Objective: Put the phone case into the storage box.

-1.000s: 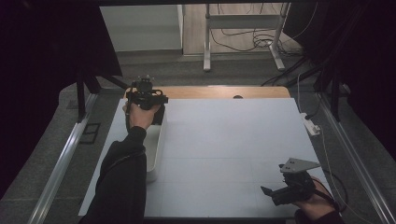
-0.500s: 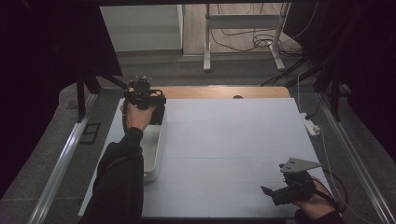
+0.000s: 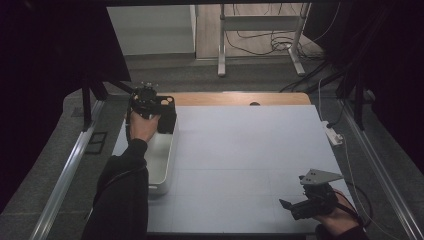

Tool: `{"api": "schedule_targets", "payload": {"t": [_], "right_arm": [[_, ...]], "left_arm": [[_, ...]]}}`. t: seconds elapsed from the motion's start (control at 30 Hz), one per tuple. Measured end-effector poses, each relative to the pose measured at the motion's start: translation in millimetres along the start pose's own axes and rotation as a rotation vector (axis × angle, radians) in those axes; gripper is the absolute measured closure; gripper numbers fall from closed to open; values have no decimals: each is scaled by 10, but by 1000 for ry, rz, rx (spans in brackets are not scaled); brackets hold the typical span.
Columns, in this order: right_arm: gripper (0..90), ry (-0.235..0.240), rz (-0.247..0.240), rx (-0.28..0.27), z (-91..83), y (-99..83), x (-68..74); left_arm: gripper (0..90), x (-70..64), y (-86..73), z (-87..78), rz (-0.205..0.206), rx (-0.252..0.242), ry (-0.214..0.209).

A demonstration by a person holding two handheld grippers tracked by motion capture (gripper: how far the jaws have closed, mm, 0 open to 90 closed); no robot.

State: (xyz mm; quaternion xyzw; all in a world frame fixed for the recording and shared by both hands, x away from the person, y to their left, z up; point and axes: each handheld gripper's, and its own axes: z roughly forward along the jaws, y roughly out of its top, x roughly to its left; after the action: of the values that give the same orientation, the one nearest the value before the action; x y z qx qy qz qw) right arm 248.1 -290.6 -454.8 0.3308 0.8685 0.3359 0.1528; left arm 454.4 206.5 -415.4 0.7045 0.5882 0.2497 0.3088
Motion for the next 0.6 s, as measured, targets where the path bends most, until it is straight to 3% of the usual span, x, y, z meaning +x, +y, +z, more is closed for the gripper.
{"api": "schedule_targets", "payload": {"t": [0.6], "right_arm": [[0, -3, 7, 0, 1, 1, -4]], "left_arm": [[0, 35, -117, -108, 19, -15, -73]]}}
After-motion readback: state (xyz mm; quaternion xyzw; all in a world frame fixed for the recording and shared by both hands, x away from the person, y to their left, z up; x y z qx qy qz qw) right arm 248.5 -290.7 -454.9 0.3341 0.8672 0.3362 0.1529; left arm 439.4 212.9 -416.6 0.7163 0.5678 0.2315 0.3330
